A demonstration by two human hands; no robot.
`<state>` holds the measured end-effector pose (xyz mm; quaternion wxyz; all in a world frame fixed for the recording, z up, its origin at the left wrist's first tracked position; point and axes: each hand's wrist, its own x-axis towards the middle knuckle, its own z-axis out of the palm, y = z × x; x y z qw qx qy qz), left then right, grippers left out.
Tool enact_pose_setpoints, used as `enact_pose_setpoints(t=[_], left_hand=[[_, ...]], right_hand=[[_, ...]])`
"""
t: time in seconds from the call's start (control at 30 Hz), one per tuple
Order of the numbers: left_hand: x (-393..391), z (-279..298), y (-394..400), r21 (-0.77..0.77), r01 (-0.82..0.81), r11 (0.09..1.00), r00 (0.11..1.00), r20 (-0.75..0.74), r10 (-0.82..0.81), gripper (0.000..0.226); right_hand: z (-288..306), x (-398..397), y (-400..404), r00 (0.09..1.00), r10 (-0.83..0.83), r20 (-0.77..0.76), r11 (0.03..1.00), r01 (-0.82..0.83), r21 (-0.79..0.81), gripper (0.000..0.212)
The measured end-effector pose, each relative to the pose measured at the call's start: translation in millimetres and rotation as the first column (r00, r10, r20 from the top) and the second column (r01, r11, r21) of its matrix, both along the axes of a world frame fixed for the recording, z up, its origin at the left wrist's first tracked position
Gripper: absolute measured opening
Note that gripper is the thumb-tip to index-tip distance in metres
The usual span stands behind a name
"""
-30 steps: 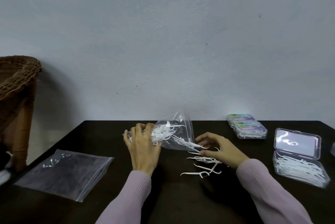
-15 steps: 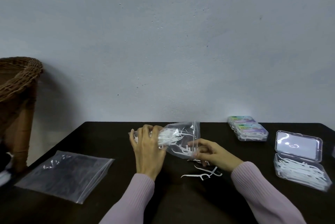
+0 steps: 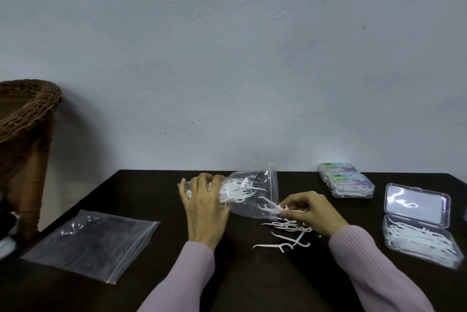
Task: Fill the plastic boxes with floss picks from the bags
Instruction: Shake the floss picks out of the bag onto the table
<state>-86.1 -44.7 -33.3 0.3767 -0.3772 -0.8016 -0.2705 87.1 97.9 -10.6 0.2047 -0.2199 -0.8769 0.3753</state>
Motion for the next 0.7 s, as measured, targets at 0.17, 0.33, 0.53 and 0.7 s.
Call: enact_pose_setpoints(t=[0.17, 0.33, 0.53, 0.7], left_hand=[[-7.3, 1.1, -2.6, 0.044, -0.073, 0.996, 0.991, 0.117, 0.067, 0.059], [-5.7, -0.2, -1.3, 0.013, -0.065, 0.998, 0.983, 0.176, 0.062, 0.057], [-2.4, 1.4, -1.3, 0.032, -0.059, 0.998, 0.983, 0.173, 0.053, 0.058], [5.7, 2.7, 0.0, 0.004, -0.018, 1.0, 0.991, 0.132, 0.017, 0.064]], right_hand=[[-3.4, 7.6, 9.8, 0.995, -0.089, 0.046, 0.996, 0.088, 0.014, 0.007], [-7.2, 4.1, 9.5, 0.986, -0.064, 0.152, 0.996, 0.055, 0.064, 0.011], [-4.3, 2.9, 7.3, 0.992, -0.11, 0.066, 0.992, 0.105, 0.075, 0.01], [4.9, 1.2, 0.6, 0.965, -0.116, -0.237, 0.993, 0.104, -0.063, 0.008]])
